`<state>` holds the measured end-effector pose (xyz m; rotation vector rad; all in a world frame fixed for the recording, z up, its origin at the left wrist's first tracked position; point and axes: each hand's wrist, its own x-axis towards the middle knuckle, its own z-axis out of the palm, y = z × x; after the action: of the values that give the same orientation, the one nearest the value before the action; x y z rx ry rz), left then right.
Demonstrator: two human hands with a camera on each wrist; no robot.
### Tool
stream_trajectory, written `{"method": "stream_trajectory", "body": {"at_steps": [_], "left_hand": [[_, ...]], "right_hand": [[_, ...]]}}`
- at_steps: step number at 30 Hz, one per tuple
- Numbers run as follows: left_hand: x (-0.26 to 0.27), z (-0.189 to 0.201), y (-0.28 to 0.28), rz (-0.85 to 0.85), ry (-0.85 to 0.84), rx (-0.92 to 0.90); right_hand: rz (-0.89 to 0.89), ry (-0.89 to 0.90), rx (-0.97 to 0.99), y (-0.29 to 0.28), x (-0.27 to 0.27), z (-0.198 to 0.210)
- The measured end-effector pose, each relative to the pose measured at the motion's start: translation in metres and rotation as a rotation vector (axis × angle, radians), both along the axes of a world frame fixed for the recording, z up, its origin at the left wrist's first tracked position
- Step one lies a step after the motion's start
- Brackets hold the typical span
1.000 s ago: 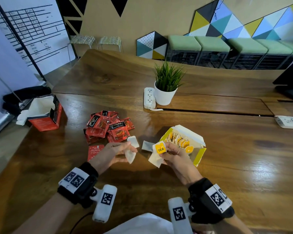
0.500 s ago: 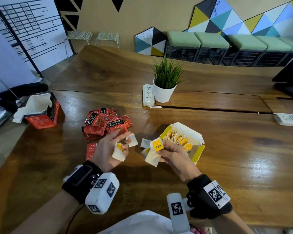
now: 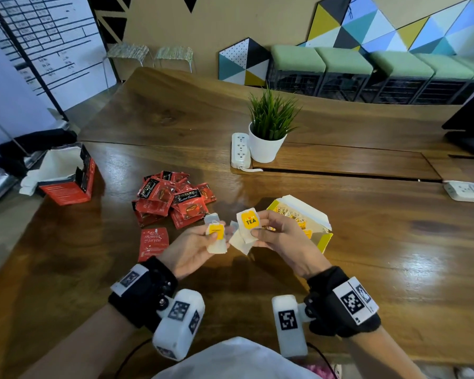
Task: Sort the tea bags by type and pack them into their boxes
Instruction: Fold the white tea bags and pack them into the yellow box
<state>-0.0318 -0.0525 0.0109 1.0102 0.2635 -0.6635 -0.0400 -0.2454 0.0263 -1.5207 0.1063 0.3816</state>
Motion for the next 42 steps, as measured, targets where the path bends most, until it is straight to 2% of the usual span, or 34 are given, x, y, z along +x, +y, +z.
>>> {"method": "stream_trajectory", "body": {"at_steps": [3,6,9,16,20,26,28,34,38,42], "left_hand": [[-0.006,0.004,-0.008,-0.133,-0.007,0.036],[-0.009,0.010,-0.020,-0.204,0.015,0.015],[-0.006,0.009,-0.026,-0.190,0.081,-0.004],[-0.003,-0.003,-0.023,-0.140,0.099,-0.066],[0.000,-0.006,-0.024,-0.088,0.077,-0.070],[0.000,-0.007,-0.028,-0.118,0.028,-0.096],[0.000,-0.007,-0.028,-0.124,0.034,-0.108],[0.000,-0.004,-0.028,-0.040,0.104,-0.180],[0.001,-0.005,-0.029,-0.024,0.108,-0.253],[0.001,-0.009,-0.027,-0.007,0.087,-0.259]], "right_hand": [[0.083,0.009,-0.009,0.003,0.004,0.004],[0.133,-0.055,-0.133,0.011,0.007,0.001],[0.069,-0.119,-0.235,0.019,0.005,-0.005],[0.003,-0.200,-0.379,0.017,0.005,-0.005],[-0.068,-0.230,-0.365,0.012,0.006,-0.001],[-0.076,-0.134,-0.233,0.019,-0.001,-0.003],[-0.079,-0.137,-0.279,0.021,-0.001,-0.007],[-0.054,-0.252,-0.508,0.026,-0.001,-0.007],[0.021,-0.471,-0.782,0.034,-0.006,-0.009],[0.178,-0.666,-0.858,0.034,-0.019,-0.011]]}}
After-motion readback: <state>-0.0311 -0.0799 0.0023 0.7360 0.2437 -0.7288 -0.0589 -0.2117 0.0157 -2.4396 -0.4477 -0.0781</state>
